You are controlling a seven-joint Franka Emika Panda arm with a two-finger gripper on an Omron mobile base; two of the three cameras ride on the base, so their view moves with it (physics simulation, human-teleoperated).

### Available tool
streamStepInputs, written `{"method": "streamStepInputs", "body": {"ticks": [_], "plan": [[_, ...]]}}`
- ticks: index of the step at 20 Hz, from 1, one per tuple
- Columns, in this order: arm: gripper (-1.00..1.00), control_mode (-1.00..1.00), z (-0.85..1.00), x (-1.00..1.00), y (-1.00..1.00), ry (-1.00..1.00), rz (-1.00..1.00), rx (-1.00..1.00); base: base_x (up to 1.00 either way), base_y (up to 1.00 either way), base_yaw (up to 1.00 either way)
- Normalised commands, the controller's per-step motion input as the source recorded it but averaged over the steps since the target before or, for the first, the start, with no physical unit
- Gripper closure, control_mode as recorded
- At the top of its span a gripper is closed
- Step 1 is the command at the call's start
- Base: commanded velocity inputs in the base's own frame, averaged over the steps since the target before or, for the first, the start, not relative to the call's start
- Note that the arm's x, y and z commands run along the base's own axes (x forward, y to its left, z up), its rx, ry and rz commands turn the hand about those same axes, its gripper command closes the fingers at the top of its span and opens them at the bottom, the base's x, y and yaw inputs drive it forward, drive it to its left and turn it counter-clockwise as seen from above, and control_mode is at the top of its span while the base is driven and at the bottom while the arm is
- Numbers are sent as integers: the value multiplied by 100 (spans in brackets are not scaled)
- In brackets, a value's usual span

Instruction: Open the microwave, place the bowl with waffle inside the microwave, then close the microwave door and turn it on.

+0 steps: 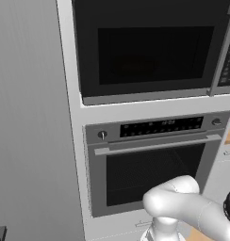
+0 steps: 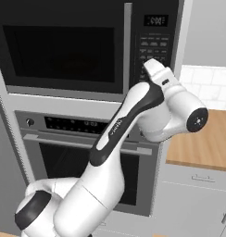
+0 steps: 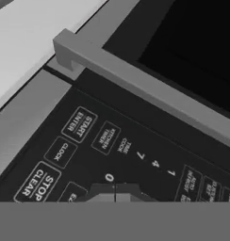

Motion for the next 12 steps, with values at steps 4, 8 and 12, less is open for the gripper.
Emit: {"method": "streamStepInputs", "body": {"ticks": [4,8,12], "plan": [[100,-100,-42,0,0,0,-2,0,0,0,0],[100,-100,-5,0,-1,1,0,0,0,0,0],[100,-100,-5,7,0,12,0,3,0,0,0]]}}
